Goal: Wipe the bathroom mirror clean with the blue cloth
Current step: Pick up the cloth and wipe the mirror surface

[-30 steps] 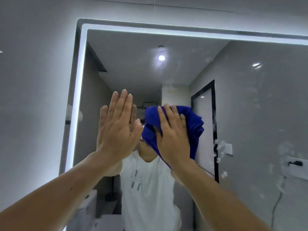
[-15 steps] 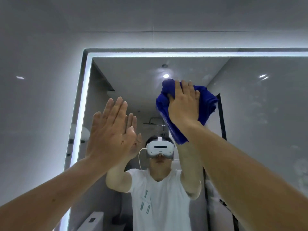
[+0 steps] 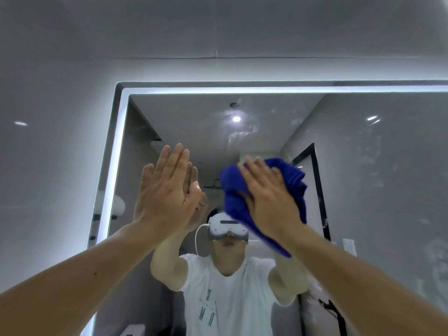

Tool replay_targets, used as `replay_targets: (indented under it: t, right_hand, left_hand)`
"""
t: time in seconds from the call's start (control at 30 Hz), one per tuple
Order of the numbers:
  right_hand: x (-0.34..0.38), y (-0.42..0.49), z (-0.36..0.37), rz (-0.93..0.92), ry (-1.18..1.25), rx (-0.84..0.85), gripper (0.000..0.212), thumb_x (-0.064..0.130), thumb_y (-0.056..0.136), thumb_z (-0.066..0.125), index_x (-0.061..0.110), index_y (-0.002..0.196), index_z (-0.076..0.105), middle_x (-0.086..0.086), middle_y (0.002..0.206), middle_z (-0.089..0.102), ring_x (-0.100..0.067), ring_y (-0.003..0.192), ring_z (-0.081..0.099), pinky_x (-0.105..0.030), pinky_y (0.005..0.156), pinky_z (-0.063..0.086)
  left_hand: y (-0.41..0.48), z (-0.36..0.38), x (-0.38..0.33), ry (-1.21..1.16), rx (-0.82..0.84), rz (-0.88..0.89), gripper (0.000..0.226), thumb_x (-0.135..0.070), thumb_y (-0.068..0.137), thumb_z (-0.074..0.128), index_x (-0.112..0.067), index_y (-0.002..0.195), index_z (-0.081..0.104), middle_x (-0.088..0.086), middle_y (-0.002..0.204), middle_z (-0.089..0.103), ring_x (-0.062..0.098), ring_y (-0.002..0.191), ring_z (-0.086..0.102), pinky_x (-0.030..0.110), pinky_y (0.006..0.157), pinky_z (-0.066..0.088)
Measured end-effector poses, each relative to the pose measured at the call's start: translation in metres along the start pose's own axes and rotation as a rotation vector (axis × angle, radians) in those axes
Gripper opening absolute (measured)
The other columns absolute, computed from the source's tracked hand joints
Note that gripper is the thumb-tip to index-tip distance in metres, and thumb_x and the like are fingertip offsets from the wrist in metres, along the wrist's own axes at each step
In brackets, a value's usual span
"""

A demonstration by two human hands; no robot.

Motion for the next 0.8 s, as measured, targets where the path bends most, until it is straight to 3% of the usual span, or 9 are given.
replay_targets:
  t: [0.13, 0.3, 0.47, 0.6, 0.73, 0.8]
  right_hand:
    - [-0.047, 0.072, -0.033, 0.243, -0.021, -0.177, 0.051, 0.029, 0.104, 0.036, 0.018, 0.152, 0.024, -0.005, 0.160, 0.023, -0.024, 0.148, 0.013, -0.037, 0.118, 0.003]
    - [-0.034, 0.137, -0.040, 0.361, -0.009, -0.210, 0.053, 0.030, 0.105, 0.033, 0.017, 0.154, 0.018, -0.006, 0.162, 0.015, -0.026, 0.150, 0.007, -0.043, 0.119, 0.004]
    - [0.006, 0.087, -0.013, 0.060, 0.020, -0.172, 0.053, 0.035, 0.106, 0.031, 0.018, 0.154, 0.017, -0.003, 0.162, 0.015, -0.020, 0.150, 0.006, -0.034, 0.119, -0.006]
    - [-0.002, 0.045, -0.005, -0.091, -0.010, -0.068, 0.053, 0.037, 0.103, 0.034, 0.019, 0.153, 0.025, -0.002, 0.160, 0.023, -0.020, 0.149, 0.013, -0.037, 0.119, 0.004]
    - [-0.061, 0.077, -0.033, 0.133, 0.001, -0.166, 0.051, 0.026, 0.103, 0.039, 0.019, 0.152, 0.026, -0.003, 0.160, 0.023, -0.024, 0.148, 0.017, -0.031, 0.116, -0.002]
    - [-0.081, 0.102, -0.045, 0.252, -0.014, -0.205, 0.051, 0.028, 0.104, 0.037, 0.019, 0.152, 0.023, -0.004, 0.161, 0.020, -0.026, 0.148, 0.013, -0.039, 0.119, 0.005]
  left_hand:
    - [0.012, -0.011, 0.005, -0.002, -0.022, 0.013, 0.070, -0.047, 0.091, 0.016, -0.027, 0.156, 0.001, -0.014, 0.162, -0.011, 0.000, 0.144, -0.023, 0.033, 0.120, -0.011]
    - [0.026, -0.021, 0.001, -0.008, -0.042, 0.028, 0.071, -0.049, 0.090, 0.013, -0.026, 0.156, 0.002, -0.013, 0.162, -0.009, 0.001, 0.144, -0.021, 0.033, 0.121, -0.010]
    - [0.040, -0.021, -0.006, -0.017, -0.073, 0.028, 0.080, -0.057, 0.082, 0.001, -0.024, 0.156, 0.002, -0.011, 0.163, -0.004, 0.003, 0.148, -0.015, 0.039, 0.123, -0.001]
    - [0.046, -0.016, -0.011, -0.007, -0.069, 0.038, 0.078, -0.057, 0.084, 0.002, -0.025, 0.156, 0.001, -0.013, 0.163, -0.007, 0.001, 0.146, -0.018, 0.036, 0.122, -0.005]
    - [0.058, -0.019, -0.004, 0.001, -0.068, 0.036, 0.073, -0.054, 0.089, 0.010, -0.026, 0.156, 0.001, -0.014, 0.162, -0.008, 0.002, 0.146, -0.018, 0.037, 0.122, -0.005]
    - [0.063, -0.020, -0.003, 0.009, -0.056, 0.041, 0.072, -0.052, 0.090, 0.012, -0.027, 0.156, -0.001, -0.014, 0.161, -0.010, 0.002, 0.146, -0.019, 0.036, 0.122, -0.006]
Point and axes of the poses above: each hand's wrist, its own y-axis towards the middle knuckle, its own z-axis out of the palm, x = y × z, the point moved 6 cm from there along y, towards the middle knuckle
